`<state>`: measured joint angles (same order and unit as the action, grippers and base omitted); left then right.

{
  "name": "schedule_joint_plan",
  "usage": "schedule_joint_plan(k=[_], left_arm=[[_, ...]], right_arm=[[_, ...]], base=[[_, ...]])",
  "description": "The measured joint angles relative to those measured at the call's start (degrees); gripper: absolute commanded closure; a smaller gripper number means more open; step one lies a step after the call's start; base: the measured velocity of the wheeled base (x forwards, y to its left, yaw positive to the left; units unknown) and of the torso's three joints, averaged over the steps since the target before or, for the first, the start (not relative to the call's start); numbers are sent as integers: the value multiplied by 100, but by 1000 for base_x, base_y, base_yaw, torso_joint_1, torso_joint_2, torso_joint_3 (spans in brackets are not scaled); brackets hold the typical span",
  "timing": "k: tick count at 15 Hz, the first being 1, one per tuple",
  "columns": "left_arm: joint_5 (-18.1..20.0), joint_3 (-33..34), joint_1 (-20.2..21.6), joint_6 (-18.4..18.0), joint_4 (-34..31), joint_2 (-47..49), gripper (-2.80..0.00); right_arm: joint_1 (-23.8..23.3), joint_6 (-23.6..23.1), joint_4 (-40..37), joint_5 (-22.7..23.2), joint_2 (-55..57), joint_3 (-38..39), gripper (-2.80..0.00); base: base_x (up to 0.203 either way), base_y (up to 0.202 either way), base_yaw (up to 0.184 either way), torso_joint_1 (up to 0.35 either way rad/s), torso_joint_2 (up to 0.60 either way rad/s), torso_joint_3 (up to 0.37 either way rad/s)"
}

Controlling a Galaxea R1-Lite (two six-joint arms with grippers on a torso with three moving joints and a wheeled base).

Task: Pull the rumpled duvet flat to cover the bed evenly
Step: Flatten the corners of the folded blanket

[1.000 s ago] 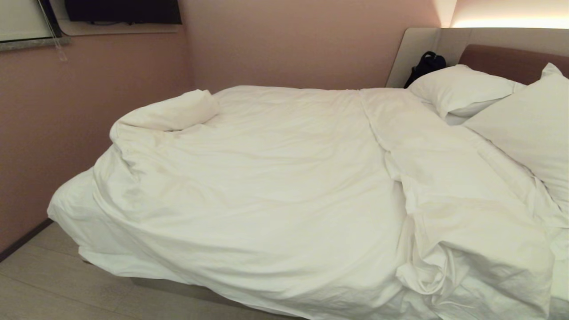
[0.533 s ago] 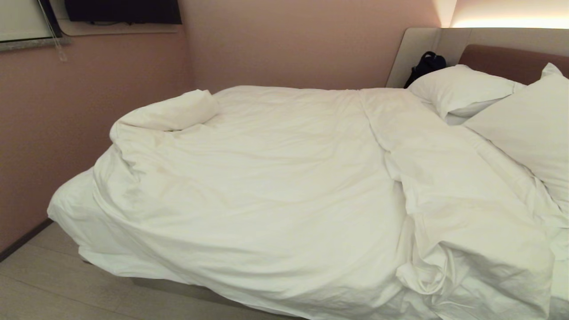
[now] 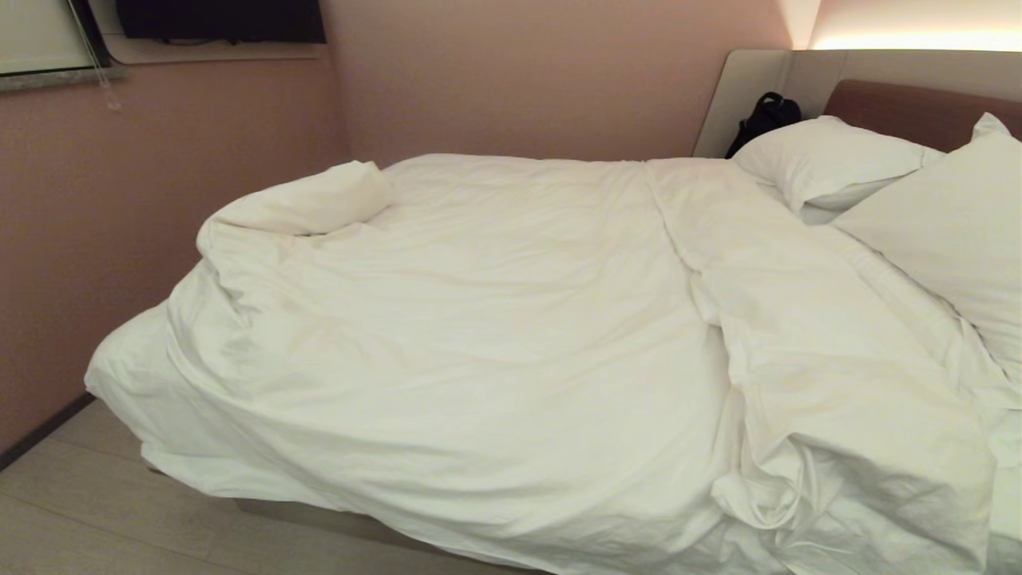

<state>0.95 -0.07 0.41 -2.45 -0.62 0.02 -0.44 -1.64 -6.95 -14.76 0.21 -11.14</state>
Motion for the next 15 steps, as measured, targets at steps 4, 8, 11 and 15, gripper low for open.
schedule_joint_plan(k=[4, 8, 11, 15], left_arm=[[1, 2, 0, 0, 1, 0, 0], [1, 2, 0, 2, 0, 0, 0], [1, 2, 0, 2, 0, 0, 0], [0, 2, 0, 2, 1, 0, 0]], right_arm=[[15, 602, -696, 180, 82, -42, 0], [17, 1151, -1041, 490, 658, -751, 0], [17, 1420, -1030, 746, 1682, -1347, 0], [17, 1535, -686, 955, 3626, -1696, 0]], base=[[0, 0, 0, 0, 0, 0], [0, 0, 0, 0, 0, 0], [0, 0, 0, 0, 0, 0], [0, 0, 0, 0, 0, 0]])
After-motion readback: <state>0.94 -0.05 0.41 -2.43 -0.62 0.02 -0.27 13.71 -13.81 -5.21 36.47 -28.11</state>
